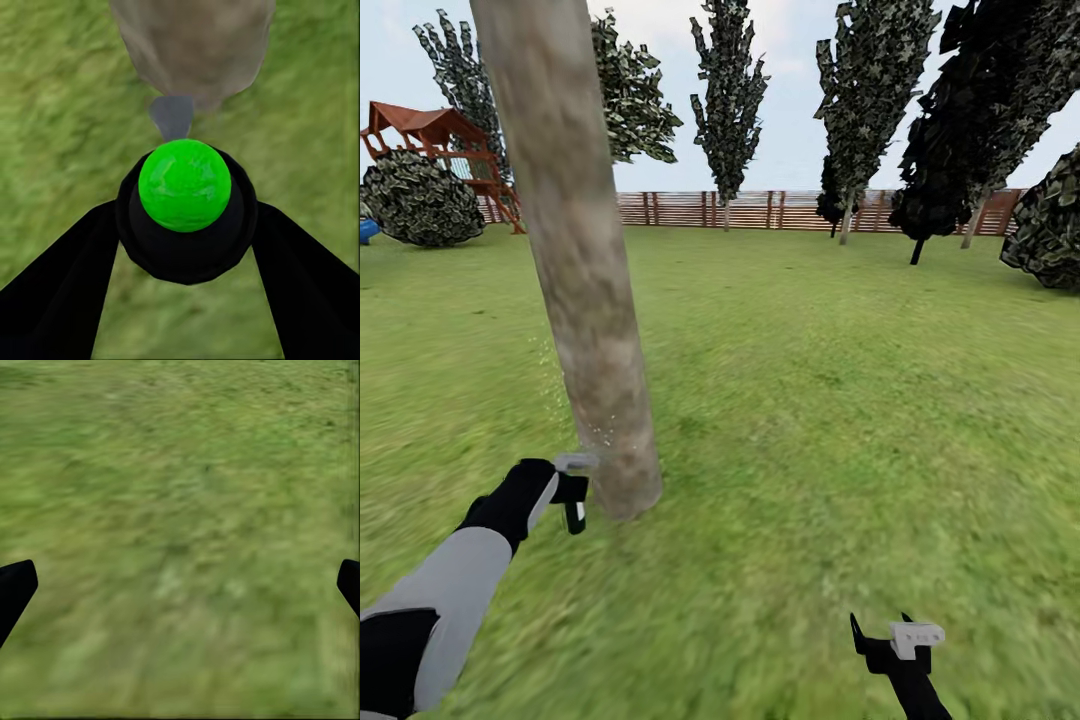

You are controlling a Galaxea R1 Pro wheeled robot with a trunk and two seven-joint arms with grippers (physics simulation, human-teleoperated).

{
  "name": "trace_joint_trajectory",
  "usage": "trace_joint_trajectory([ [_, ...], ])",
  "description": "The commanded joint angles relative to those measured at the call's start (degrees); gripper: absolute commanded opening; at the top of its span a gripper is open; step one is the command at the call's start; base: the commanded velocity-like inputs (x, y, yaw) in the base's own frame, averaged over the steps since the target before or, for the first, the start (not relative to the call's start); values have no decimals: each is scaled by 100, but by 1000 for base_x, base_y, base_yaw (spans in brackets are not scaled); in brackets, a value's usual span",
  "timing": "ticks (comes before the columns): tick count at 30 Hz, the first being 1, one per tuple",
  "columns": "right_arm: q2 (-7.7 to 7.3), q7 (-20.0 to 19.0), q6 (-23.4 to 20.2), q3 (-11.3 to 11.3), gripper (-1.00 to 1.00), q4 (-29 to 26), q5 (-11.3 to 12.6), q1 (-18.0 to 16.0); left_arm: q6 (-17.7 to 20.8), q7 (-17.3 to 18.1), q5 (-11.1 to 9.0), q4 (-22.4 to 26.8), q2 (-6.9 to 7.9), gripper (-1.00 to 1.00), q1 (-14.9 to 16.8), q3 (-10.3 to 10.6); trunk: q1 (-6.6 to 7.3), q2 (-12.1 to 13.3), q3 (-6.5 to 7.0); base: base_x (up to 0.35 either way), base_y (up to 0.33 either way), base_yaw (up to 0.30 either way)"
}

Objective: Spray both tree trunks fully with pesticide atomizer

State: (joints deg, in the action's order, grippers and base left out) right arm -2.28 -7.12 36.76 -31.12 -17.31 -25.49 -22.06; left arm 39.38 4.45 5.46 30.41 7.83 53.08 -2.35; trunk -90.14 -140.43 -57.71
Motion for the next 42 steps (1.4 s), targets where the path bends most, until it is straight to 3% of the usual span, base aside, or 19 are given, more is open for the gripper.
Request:
trace_joint_trajectory([
  [1,0,0,0,-1,100,0,0,0,-1,13,17,6,-52,-100,6,4,0,0,0,0,0,-107],
  [6,0,0,4,-1,100,0,7,0,-1,20,38,144,-453,-100,1,6,0,0,0,-8,1,-20],
  [10,0,0,2,0,100,0,4,0,-1,21,55,238,-409,-100,0,9,0,0,0,-238,75,-1],
  [13,0,0,0,1,100,0,1,0,4,28,29,246,-207,-100,0,6,0,0,0,-75,22,0],
  [15,0,0,-1,1,100,0,0,0,6,27,26,251,-233,-100,10,6,0,0,0,-14,4,0],
  [17,0,0,-1,0,100,0,0,0,164,18,39,291,-478,-100,88,6,0,0,0,-3,1,0],
  [20,0,0,-2,0,100,0,0,0,423,15,47,589,-712,-100,139,16,0,0,0,0,0,0],
  [24,0,0,-2,1,100,0,0,0,974,26,56,1052,-628,-100,149,14,0,0,0,0,0,0],
  [25,0,0,-2,1,100,0,0,0,1030,28,51,1151,-528,-100,145,10,0,0,0,0,0,0],
  [27,0,0,-2,1,100,0,0,0,1094,43,16,1287,-162,-100,146,-5,0,0,0,0,0,0],
  [29,0,0,-2,1,100,0,0,0,1109,93,10,1311,-58,-100,147,-2,0,0,0,0,0,0],
  [30,0,0,-2,1,100,0,0,0,1112,126,11,1319,-48,-100,144,9,0,0,0,0,0,0],
  [33,0,0,-2,1,100,0,0,0,1175,157,18,1415,-202,-100,144,80,0,0,0,0,0,0],
  [37,0,0,-2,1,100,0,0,0,1712,161,10,2116,-446,-100,147,438,0,0,0,0,0,0],
  [40,0,0,-2,1,100,0,0,0,1791,164,2,2296,-398,-100,142,445,0,0,0,0,0,0],
  [42,0,0,-2,1,100,0,0,0,1813,258,5,2388,-189,-100,143,399,0,0,0,0,0,0],
])
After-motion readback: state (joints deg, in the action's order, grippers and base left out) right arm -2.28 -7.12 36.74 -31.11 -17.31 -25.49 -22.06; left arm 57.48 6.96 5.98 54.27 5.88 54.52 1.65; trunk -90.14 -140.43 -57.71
